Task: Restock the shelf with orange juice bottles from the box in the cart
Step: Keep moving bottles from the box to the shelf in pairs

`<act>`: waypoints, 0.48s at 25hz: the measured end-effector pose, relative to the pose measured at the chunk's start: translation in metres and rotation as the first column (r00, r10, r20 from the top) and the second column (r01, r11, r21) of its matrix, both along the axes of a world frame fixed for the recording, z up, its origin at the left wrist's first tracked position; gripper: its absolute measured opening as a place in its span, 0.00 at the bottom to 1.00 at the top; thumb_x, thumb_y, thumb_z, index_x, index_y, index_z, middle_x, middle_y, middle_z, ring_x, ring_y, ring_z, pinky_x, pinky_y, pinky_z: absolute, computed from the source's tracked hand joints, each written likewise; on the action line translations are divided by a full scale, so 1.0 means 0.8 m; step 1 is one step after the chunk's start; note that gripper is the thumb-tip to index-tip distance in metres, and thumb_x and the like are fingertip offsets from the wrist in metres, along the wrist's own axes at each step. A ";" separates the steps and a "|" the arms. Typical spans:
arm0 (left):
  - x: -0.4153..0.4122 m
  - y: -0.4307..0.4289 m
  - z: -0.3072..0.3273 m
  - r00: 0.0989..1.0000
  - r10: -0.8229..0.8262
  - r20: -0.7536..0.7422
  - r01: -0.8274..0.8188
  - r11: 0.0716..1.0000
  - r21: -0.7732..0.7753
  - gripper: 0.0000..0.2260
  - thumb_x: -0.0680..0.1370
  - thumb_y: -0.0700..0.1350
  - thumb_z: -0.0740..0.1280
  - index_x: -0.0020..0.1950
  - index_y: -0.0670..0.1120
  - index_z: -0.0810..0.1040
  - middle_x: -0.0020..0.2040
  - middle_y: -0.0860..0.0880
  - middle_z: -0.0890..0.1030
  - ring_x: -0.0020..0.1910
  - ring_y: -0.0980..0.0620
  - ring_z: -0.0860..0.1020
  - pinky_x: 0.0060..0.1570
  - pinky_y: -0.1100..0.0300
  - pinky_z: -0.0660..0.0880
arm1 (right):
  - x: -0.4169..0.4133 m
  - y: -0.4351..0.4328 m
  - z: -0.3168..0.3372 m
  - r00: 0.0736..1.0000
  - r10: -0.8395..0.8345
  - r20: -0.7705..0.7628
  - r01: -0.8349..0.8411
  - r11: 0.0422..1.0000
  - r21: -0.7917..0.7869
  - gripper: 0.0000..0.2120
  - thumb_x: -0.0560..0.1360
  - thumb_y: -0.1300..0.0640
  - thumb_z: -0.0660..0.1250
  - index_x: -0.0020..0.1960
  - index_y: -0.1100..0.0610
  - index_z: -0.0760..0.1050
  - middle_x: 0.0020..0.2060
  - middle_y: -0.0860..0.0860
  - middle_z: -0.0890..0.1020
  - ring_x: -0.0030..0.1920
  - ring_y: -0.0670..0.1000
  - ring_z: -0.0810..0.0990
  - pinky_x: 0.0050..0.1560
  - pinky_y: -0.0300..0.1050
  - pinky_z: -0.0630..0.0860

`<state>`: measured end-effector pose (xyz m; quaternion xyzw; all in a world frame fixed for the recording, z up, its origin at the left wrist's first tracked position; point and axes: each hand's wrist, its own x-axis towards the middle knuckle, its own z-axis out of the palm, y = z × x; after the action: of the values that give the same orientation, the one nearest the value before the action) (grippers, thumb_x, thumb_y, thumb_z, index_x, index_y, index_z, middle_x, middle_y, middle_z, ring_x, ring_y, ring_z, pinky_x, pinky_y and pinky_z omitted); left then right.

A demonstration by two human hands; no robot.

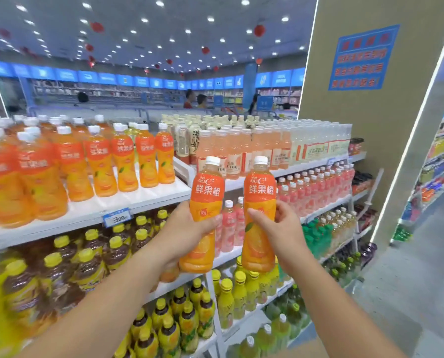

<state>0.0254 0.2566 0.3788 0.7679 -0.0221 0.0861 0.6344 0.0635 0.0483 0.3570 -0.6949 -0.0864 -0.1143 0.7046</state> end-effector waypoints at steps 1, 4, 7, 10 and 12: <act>-0.001 0.023 0.004 0.999 0.030 0.014 -0.030 1.000 -0.009 0.11 0.75 0.48 0.76 0.55 0.51 0.79 0.48 0.48 0.87 0.49 0.45 0.85 0.54 0.43 0.81 | 0.008 0.026 0.003 1.000 0.031 0.002 -0.031 1.000 0.005 0.19 0.70 0.52 0.79 0.57 0.54 0.78 0.45 0.52 0.87 0.45 0.54 0.87 0.46 0.54 0.84; 0.005 0.092 0.016 0.989 0.131 0.065 -0.128 0.991 -0.041 0.14 0.76 0.46 0.75 0.59 0.51 0.77 0.50 0.48 0.86 0.51 0.47 0.84 0.54 0.46 0.81 | 0.035 0.105 0.012 0.994 0.106 0.010 -0.106 0.994 0.014 0.15 0.71 0.55 0.78 0.55 0.55 0.79 0.45 0.53 0.88 0.45 0.55 0.87 0.48 0.56 0.84; 0.020 0.158 0.023 0.966 0.226 0.128 -0.219 0.973 -0.070 0.14 0.76 0.44 0.75 0.58 0.53 0.76 0.52 0.50 0.85 0.53 0.48 0.83 0.54 0.49 0.80 | 0.068 0.178 0.018 0.981 0.193 0.019 -0.193 0.981 0.009 0.16 0.70 0.55 0.79 0.56 0.53 0.79 0.46 0.52 0.88 0.46 0.53 0.88 0.47 0.54 0.84; 0.049 0.219 0.024 0.932 0.315 0.181 -0.305 0.949 -0.079 0.16 0.75 0.45 0.76 0.59 0.55 0.76 0.53 0.54 0.85 0.54 0.52 0.83 0.59 0.45 0.79 | 0.103 0.246 0.023 0.967 0.251 0.051 -0.252 0.968 0.003 0.19 0.70 0.55 0.79 0.58 0.54 0.79 0.48 0.51 0.88 0.49 0.53 0.87 0.51 0.57 0.84; 0.070 0.255 0.021 0.898 0.381 0.221 -0.372 0.925 -0.079 0.15 0.74 0.45 0.77 0.57 0.55 0.77 0.53 0.54 0.85 0.53 0.52 0.83 0.59 0.44 0.79 | 0.123 0.285 0.023 0.958 0.276 0.080 -0.276 0.961 -0.004 0.19 0.70 0.56 0.79 0.58 0.54 0.79 0.49 0.51 0.88 0.49 0.52 0.87 0.52 0.56 0.84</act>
<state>0.0817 0.4604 0.3958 0.7310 0.0541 0.2967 0.6121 0.1619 0.2767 0.3752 -0.6684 -0.2100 -0.0428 0.7123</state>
